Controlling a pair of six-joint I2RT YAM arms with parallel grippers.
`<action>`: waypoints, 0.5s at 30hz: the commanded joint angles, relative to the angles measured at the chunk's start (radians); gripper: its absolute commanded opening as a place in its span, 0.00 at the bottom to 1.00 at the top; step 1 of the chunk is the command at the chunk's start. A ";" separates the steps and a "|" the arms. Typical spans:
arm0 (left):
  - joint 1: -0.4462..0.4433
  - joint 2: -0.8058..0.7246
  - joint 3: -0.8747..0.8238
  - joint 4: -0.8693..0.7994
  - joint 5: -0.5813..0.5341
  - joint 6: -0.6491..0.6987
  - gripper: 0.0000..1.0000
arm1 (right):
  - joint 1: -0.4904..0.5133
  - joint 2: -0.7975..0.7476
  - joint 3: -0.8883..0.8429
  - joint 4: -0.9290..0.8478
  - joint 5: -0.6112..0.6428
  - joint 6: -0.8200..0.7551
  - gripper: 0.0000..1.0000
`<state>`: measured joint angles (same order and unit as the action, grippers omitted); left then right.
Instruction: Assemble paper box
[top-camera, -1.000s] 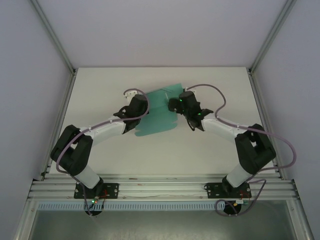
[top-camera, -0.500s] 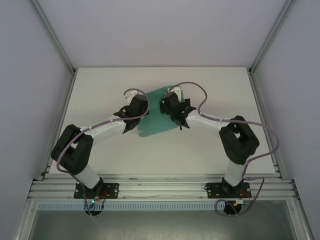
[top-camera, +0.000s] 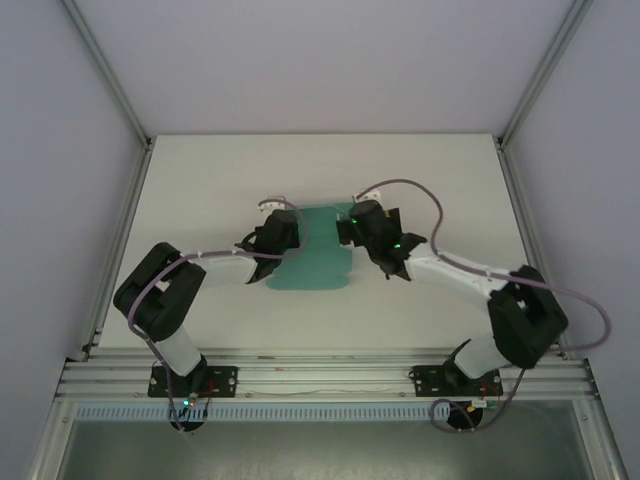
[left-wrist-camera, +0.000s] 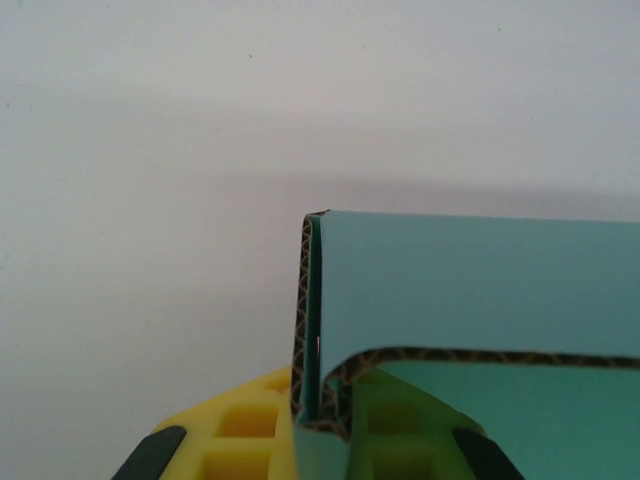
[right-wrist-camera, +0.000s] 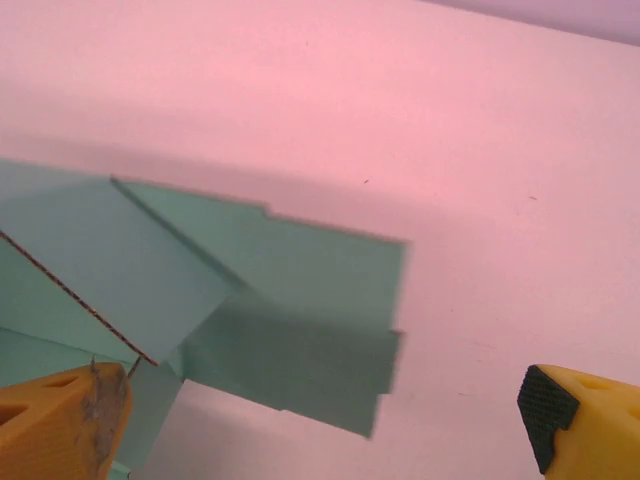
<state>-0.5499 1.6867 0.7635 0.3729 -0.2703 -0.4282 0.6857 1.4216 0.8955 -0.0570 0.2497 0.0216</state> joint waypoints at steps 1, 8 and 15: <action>-0.002 0.018 -0.039 0.177 -0.030 0.046 0.00 | -0.065 -0.108 -0.049 0.012 -0.111 0.011 1.00; -0.029 0.042 -0.071 0.259 -0.080 0.105 0.00 | -0.172 -0.108 0.037 -0.015 -0.185 -0.005 1.00; -0.031 0.049 -0.048 0.223 -0.059 0.073 0.00 | -0.171 0.045 0.090 -0.023 -0.265 -0.041 1.00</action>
<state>-0.5774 1.7248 0.7010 0.5655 -0.3119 -0.3534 0.5140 1.4258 0.9783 -0.0635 0.0380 0.0036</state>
